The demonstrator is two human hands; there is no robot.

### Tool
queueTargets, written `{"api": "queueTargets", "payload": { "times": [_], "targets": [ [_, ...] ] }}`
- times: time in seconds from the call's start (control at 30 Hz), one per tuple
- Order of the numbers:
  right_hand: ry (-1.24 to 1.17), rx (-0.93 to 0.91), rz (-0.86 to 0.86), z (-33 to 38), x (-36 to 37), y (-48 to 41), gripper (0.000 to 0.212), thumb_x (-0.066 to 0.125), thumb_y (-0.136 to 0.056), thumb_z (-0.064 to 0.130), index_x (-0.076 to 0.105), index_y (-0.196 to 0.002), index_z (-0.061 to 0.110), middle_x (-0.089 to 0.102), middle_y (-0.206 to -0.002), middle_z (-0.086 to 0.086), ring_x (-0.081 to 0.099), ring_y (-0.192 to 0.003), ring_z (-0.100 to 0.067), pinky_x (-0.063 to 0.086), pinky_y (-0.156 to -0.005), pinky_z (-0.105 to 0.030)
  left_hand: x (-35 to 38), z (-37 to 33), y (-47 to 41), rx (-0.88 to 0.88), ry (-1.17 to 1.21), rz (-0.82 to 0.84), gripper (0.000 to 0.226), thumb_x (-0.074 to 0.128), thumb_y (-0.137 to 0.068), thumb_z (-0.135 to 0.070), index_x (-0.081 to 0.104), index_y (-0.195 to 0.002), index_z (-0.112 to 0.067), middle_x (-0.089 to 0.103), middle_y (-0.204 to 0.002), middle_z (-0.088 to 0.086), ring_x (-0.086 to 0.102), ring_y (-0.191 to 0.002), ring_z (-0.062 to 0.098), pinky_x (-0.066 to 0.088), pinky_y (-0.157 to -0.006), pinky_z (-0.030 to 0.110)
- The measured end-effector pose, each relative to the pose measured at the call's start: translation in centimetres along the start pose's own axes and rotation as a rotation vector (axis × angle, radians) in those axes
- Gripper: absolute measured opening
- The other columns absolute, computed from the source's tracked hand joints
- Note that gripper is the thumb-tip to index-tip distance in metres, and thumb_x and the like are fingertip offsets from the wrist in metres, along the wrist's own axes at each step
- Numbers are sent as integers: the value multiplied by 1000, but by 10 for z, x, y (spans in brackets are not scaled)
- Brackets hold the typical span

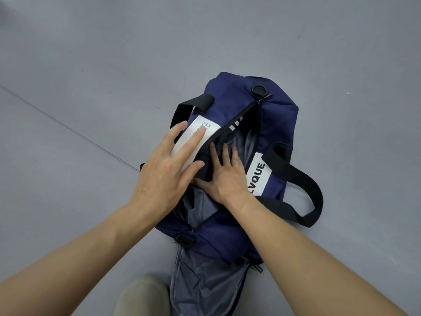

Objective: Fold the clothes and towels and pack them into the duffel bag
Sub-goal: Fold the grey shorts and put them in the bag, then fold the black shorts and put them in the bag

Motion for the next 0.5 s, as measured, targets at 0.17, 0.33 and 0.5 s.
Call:
{"api": "queueTargets", "payload": {
  "times": [0.17, 0.33, 0.5],
  "targets": [
    [38, 35, 81, 12, -2, -17, 102, 45, -85, 75, -8, -158, 29, -10, -167, -7, -20, -151, -31, -6, -122, -52, 0, 0, 4, -11, -4, 20, 68, 55, -97, -42, 24, -158, -34, 28, -159, -1, 55, -113, 24, 56, -77, 43],
    [-122, -89, 101, 15, -25, 17, 94, 55, -93, 56, -2, -160, 22, 4, -165, -18, -1, -153, -34, 9, -124, -45, -2, -2, 3, -66, -48, -19, 65, 54, -98, -43, 30, -157, -28, 25, -162, 5, 51, -122, 26, 54, -86, 50],
    [-191, -309, -40, -54, -66, 126, 69, 52, -101, 36, 15, -159, 28, 15, -166, -5, 12, -153, -23, 29, -119, -42, 22, -56, -6, 86, -133, -86, 66, 52, -95, -35, 33, -156, -17, 13, -165, 18, 12, -151, 43, 21, -118, 60]
  ]
}}
Point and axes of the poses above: each hand's wrist, its own y-axis away from the middle knuckle, its own x-axis out of the palm, z = x × y, the point moved 4 cm from there along -y, towards the middle knuckle
